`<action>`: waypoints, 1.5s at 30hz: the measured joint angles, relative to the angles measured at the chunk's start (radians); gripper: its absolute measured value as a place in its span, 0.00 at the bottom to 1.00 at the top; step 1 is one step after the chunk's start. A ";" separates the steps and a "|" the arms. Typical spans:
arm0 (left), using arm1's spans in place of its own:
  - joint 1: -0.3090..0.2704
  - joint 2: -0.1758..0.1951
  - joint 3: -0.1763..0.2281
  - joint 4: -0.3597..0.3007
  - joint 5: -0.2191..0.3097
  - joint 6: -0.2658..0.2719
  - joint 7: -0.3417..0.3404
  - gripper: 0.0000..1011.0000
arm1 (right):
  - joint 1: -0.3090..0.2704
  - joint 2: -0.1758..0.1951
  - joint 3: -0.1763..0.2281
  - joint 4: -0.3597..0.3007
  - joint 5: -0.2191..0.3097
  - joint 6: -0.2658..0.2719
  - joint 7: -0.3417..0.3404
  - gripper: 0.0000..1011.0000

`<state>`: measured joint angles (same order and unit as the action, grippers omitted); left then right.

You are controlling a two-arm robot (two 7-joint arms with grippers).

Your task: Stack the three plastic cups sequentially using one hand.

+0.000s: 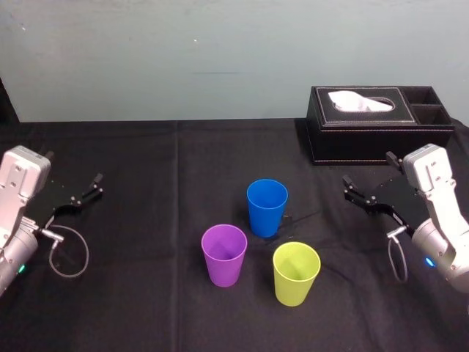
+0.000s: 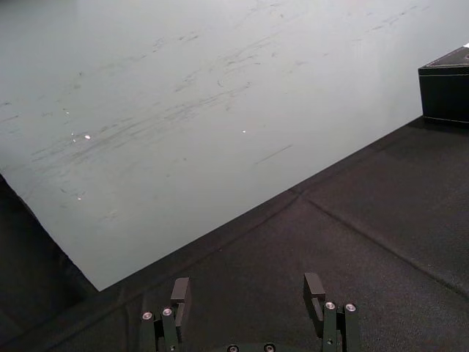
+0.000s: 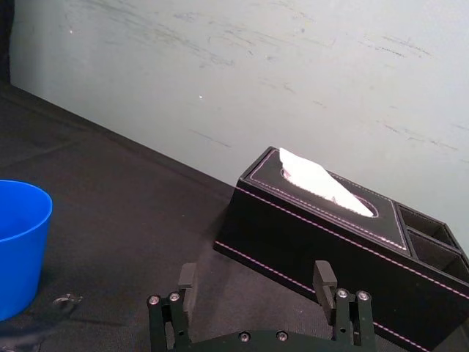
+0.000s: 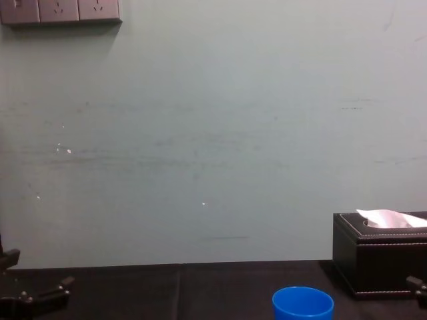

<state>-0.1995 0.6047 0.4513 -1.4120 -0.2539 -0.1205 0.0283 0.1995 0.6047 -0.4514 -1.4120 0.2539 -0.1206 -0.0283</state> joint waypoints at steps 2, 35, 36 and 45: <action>0.000 0.000 0.000 0.000 0.000 0.000 0.000 1.00 | 0.000 0.000 0.000 0.000 0.000 0.000 0.000 0.99; 0.000 0.000 0.000 0.000 0.000 0.000 0.000 1.00 | -0.266 0.197 0.219 -0.250 0.250 -0.032 0.354 0.99; 0.000 0.000 0.000 0.000 0.000 0.000 0.000 1.00 | -0.272 0.202 0.223 -0.253 0.260 -0.035 0.370 0.99; 0.000 0.000 0.000 0.000 0.000 0.000 0.000 1.00 | -0.335 0.244 0.247 -0.272 0.318 -0.084 0.533 0.99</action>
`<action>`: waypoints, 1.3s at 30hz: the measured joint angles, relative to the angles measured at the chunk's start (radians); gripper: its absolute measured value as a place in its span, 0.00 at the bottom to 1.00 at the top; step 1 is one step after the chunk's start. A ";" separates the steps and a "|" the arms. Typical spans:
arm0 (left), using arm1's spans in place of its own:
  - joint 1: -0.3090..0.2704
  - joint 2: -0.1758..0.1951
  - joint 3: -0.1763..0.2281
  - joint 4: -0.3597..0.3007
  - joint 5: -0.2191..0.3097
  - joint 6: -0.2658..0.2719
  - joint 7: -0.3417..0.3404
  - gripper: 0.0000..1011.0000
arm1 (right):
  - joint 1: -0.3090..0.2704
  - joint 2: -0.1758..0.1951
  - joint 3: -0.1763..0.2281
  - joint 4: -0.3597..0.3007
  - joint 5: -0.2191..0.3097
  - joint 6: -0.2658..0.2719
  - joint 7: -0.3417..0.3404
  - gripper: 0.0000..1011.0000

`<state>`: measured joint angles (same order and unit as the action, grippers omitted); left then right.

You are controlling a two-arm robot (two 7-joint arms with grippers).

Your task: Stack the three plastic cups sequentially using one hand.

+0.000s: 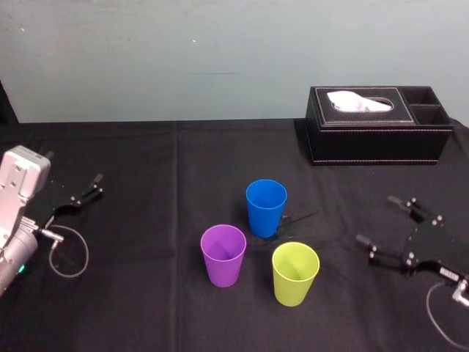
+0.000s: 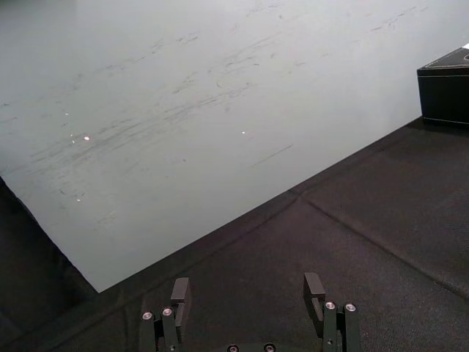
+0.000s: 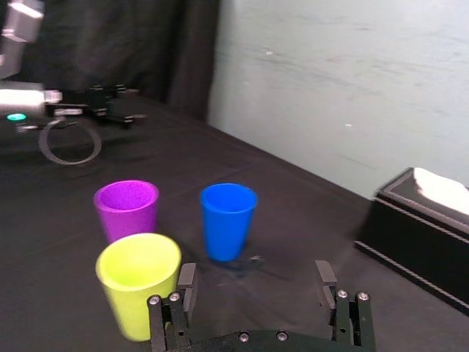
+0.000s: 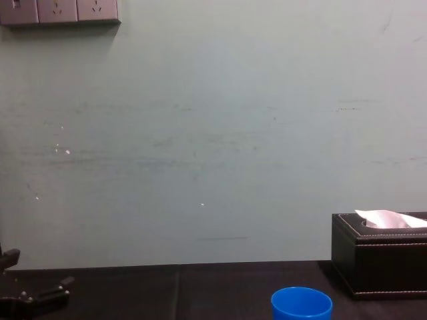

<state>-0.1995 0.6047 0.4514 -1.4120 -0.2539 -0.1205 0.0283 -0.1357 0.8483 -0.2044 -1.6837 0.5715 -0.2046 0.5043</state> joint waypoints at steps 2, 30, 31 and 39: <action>0.000 0.000 0.000 0.000 0.000 0.000 0.000 1.00 | -0.011 0.004 -0.002 -0.002 -0.003 -0.015 0.029 0.99; 0.000 0.000 0.000 0.000 0.000 0.000 0.000 1.00 | 0.032 -0.083 -0.084 0.067 -0.075 0.028 0.171 0.99; 0.000 0.000 0.000 0.000 0.000 0.000 0.000 1.00 | 0.036 -0.087 -0.087 0.071 -0.076 0.031 0.173 0.99; 0.000 0.000 0.000 0.000 0.000 0.000 0.000 1.00 | 0.065 -0.107 -0.111 0.095 -0.074 0.054 0.190 0.99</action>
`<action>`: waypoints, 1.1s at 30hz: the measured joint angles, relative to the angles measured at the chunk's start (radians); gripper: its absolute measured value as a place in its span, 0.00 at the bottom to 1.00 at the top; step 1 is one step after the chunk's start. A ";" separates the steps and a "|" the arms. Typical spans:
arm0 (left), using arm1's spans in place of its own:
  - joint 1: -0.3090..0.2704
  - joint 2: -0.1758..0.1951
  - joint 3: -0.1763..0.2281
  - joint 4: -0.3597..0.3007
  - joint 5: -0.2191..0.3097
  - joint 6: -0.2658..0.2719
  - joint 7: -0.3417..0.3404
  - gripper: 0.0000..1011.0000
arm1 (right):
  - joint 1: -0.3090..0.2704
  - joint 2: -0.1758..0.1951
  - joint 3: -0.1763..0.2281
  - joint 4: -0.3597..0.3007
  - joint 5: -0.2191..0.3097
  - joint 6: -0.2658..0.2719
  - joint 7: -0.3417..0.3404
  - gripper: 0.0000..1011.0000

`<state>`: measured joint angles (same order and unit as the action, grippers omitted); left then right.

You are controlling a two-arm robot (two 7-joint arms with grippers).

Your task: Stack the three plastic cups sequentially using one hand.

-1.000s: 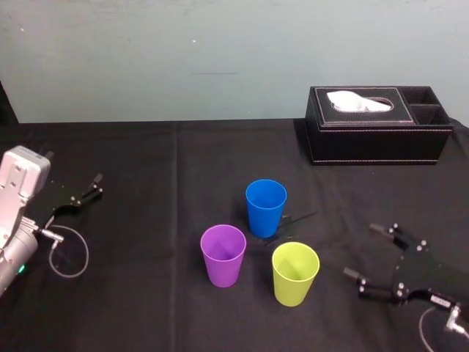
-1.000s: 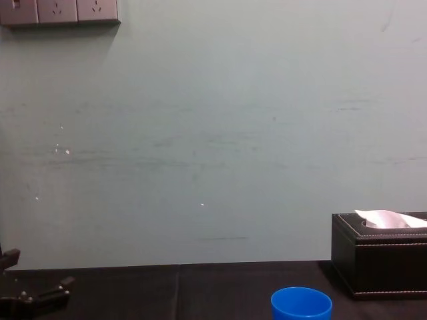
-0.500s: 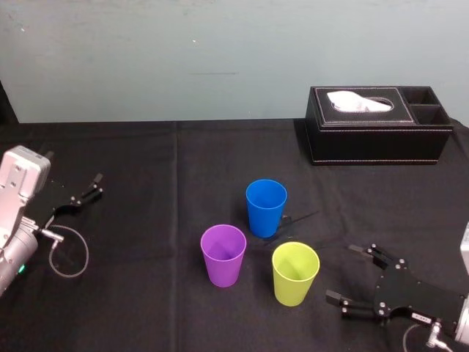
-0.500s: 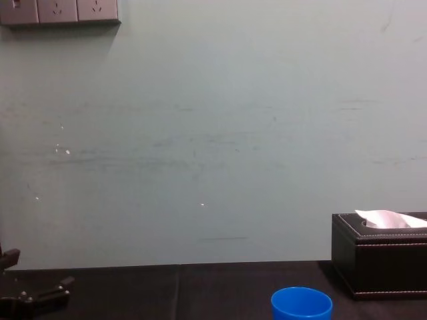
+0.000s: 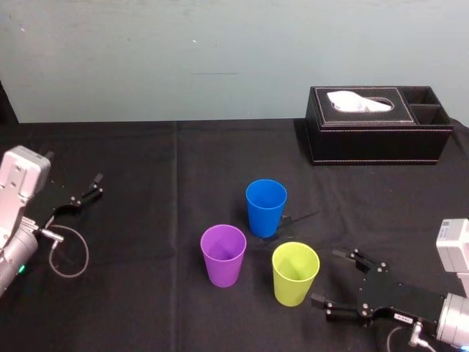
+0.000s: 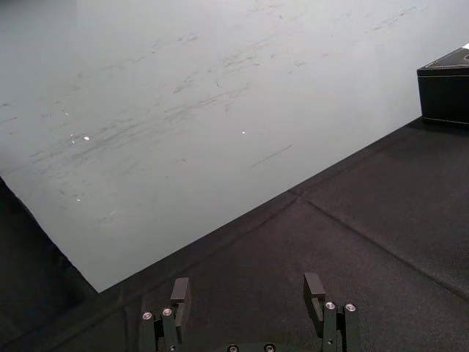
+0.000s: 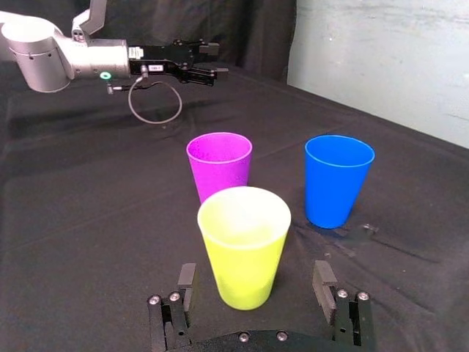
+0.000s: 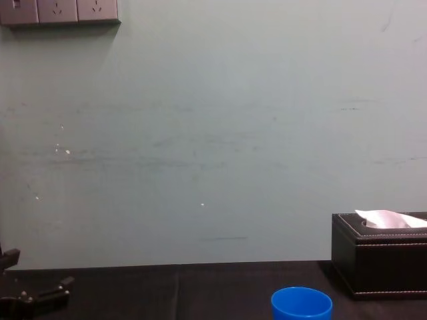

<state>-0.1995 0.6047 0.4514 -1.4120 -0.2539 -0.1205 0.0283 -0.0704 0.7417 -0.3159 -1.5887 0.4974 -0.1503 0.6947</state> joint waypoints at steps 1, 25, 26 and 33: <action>0.000 0.000 0.000 0.000 0.000 0.000 0.000 1.00 | 0.003 -0.002 -0.002 0.002 0.000 0.002 0.001 0.99; 0.000 0.000 0.000 0.000 0.000 0.000 0.000 1.00 | 0.096 -0.055 -0.080 0.038 -0.023 0.046 -0.006 0.99; 0.000 0.000 0.000 0.000 0.000 0.000 0.000 1.00 | 0.099 -0.058 -0.082 0.039 -0.024 0.048 -0.007 0.99; 0.000 0.000 0.000 0.000 0.000 0.000 0.000 1.00 | 0.125 -0.075 -0.100 0.052 -0.034 0.060 -0.018 0.99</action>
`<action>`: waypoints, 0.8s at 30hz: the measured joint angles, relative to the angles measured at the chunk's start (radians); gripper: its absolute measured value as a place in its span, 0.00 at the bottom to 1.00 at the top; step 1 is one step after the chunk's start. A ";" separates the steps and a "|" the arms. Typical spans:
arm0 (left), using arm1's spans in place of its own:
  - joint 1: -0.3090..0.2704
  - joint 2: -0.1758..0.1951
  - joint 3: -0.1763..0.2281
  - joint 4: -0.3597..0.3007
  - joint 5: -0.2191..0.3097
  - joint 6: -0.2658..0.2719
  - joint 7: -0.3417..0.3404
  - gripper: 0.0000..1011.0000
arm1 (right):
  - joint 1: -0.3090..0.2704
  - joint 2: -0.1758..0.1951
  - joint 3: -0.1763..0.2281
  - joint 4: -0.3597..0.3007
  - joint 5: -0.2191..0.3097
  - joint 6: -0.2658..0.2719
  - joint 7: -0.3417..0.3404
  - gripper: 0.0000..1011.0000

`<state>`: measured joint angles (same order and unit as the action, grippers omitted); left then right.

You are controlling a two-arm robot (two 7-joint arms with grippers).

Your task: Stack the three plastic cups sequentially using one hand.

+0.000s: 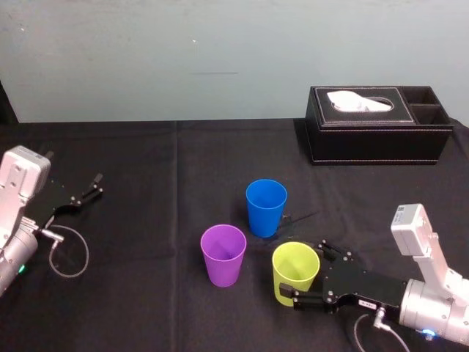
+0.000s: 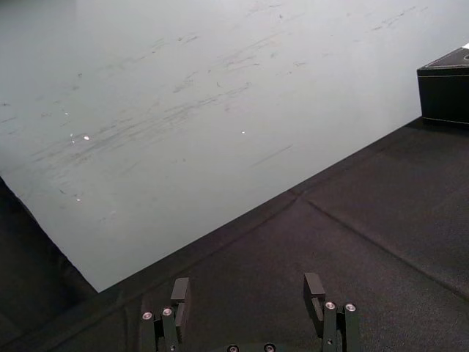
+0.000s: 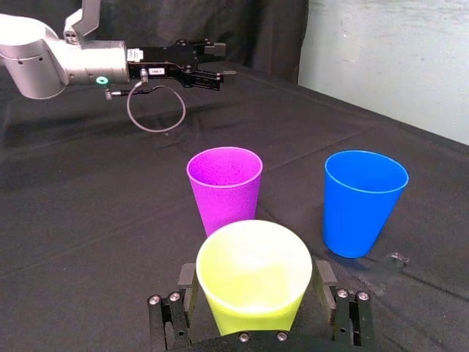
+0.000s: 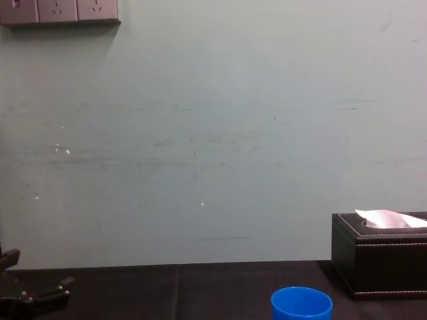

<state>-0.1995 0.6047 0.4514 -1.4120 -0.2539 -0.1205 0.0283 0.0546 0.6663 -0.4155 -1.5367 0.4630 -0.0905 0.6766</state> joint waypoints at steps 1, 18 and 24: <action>0.000 0.000 0.000 0.000 0.000 0.000 0.000 1.00 | 0.004 -0.004 -0.004 0.002 -0.002 0.004 -0.004 0.99; 0.000 0.000 0.000 0.000 0.000 0.000 0.000 1.00 | 0.004 -0.004 -0.003 0.002 -0.003 0.004 -0.006 0.79; 0.000 0.000 0.000 0.000 0.000 0.000 0.000 1.00 | 0.003 -0.003 -0.003 0.001 -0.002 0.003 -0.005 0.75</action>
<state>-0.1995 0.6047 0.4513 -1.4120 -0.2539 -0.1205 0.0283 0.0580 0.6632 -0.4183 -1.5355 0.4610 -0.0874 0.6713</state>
